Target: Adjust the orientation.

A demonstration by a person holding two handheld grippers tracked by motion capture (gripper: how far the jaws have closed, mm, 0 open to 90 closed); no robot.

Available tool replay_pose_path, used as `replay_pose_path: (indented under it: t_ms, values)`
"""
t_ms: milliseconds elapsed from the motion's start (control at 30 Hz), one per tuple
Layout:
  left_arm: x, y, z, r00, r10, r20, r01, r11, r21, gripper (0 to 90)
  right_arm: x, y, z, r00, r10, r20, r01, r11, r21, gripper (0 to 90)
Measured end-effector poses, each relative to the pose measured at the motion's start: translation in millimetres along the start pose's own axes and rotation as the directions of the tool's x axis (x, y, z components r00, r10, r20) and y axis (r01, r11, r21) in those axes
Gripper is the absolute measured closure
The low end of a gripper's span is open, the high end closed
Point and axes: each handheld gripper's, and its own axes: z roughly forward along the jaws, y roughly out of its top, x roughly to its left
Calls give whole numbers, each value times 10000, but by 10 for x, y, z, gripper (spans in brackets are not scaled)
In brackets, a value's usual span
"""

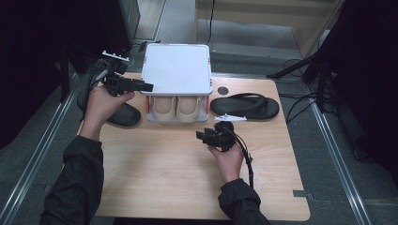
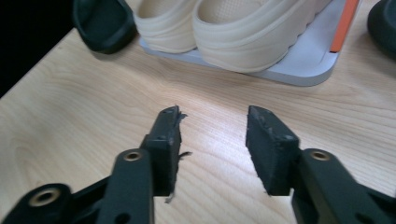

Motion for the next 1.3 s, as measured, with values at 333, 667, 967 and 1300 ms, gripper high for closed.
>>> replay_pose_path:
  t_ms: [333,667,967,1300]
  values:
    - [3,-76,-174,9997,-78,-244,69,9994,-348,379,-4,-110,-229,9965,-436,-719,393,9975,-596,479]
    - [130,-203,-339,9976,-392,-576,355,9973,-645,381,-47,-263,-501,9979,-570,-308,548,9962,-681,462]
    - [293,-360,-511,9911,-741,-1110,630,9930,-1003,470,-172,-334,-661,9994,-156,-301,122,9940,-1088,457]
    - [501,-593,-560,9747,-1358,-1776,1173,9869,-1108,480,-233,-280,-657,9993,-351,106,360,9941,-1022,448]
